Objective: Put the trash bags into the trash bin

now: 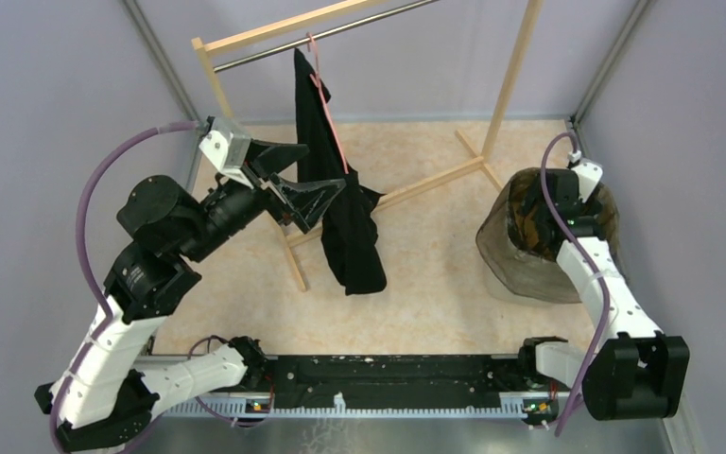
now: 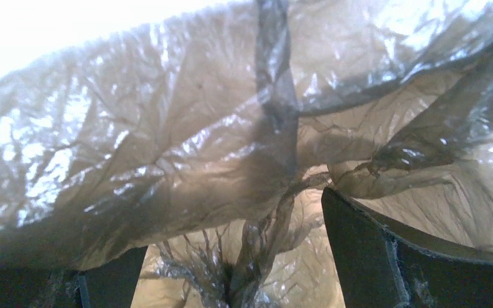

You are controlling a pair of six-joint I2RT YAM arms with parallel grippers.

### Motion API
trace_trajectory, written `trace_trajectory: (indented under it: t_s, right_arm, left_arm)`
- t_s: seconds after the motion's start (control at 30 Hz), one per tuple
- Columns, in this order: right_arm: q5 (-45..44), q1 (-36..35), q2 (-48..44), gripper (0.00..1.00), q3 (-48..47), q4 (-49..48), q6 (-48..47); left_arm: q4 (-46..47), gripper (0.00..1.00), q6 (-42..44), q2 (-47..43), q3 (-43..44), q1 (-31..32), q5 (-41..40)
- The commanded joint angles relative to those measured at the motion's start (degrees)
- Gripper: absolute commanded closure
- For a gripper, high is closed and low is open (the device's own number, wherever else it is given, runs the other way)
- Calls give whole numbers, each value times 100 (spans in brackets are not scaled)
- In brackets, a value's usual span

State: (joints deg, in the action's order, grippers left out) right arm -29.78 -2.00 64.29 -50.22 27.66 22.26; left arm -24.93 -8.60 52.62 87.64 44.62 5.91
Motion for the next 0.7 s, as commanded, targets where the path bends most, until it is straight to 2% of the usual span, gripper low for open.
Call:
trace_trajectory:
  t_s: [0.0, 0.13, 0.33, 0.53, 0.67]
  right_arm:
    - [-352, 65, -96, 2, 96, -1089, -141]
    - [-392, 69, -166, 1, 243, -1736, -525]
    - [-465, 103, 215, 2, 143, -2422, -761]
    - [-585, 172, 459, 1, 339, -3751, -1182]
    - [-509, 644, 949, 2, -7, -3594, -1051]
  left_arm:
    - [6, 2, 143, -31, 142, -15, -132]
    - [66, 1, 156, -27, 121, -15, -142]
    - [223, 1, 12, 46, 72, -15, 55]
    - [177, 1, -40, 47, 133, -15, -9]
    - [107, 2, -80, 64, 198, -15, 8]
